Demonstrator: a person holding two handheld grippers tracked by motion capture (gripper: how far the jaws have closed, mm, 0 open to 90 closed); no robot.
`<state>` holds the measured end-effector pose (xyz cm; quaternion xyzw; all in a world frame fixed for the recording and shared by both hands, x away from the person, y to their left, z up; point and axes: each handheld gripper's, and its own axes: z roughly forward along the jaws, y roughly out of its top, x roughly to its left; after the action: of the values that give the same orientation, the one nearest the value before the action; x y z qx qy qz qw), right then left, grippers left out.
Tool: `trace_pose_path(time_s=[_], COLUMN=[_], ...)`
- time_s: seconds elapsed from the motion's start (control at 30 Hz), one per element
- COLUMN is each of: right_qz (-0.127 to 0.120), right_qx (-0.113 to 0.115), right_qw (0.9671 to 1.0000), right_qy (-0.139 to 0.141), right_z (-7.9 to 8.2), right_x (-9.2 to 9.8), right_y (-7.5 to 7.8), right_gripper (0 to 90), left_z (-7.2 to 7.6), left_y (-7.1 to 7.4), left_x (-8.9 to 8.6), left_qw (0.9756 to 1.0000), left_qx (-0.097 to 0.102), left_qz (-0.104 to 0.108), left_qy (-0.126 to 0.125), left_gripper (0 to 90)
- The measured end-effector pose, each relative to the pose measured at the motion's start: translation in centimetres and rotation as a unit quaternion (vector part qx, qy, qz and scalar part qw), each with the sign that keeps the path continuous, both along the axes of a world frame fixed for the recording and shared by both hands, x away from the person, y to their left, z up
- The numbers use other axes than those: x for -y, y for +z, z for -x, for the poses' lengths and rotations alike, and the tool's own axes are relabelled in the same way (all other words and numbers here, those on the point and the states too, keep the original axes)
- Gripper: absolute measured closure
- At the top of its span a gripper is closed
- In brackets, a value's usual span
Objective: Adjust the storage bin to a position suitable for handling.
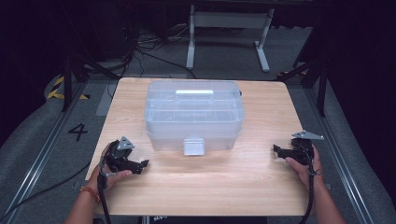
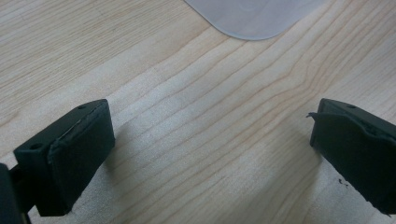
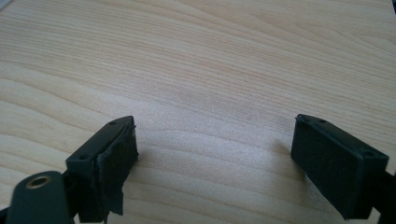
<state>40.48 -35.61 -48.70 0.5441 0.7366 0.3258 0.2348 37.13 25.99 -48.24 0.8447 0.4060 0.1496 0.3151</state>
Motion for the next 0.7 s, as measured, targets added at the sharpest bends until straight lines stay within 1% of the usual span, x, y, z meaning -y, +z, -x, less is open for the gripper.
trace_pose_path(time_s=[0.23, 0.4, 0.53, 0.63, 0.7], right_qz=[0.000, 0.001, 0.002, 0.002, 0.003], right_qx=[0.000, 0.000, -0.005, -0.007, -0.008], right_qw=[1.0000, 1.0000, 1.0000, 0.9999, 0.9998], right_qy=[0.002, 0.000, 0.005, 0.016, 0.020], right_z=[-0.02, 0.00, 0.07, 0.09, 0.08], right_x=[0.02, 0.00, 0.16, 0.34, 0.34], right_y=[0.00, 0.00, 0.10, 0.15, 0.21], right_gripper=[14.8, 14.8, 15.2, 15.6, 17.7], left_z=[0.01, 0.11, 0.18, 0.19, 0.15], left_y=[0.04, 0.02, -0.02, 0.01, 0.01], left_x=[0.00, 0.06, 0.11, 0.07, 0.05], left_qw=[1.0000, 1.0000, 1.0000, 1.0000, 1.0000], left_qx=[0.000, -0.003, -0.002, -0.002, 0.000], left_qz=[-0.002, 0.000, 0.002, 0.000, -0.001], left_qy=[-0.001, 0.004, 0.007, 0.005, 0.004], left_gripper=[0.3, 0.5, 0.5, 0.5, 0.5])
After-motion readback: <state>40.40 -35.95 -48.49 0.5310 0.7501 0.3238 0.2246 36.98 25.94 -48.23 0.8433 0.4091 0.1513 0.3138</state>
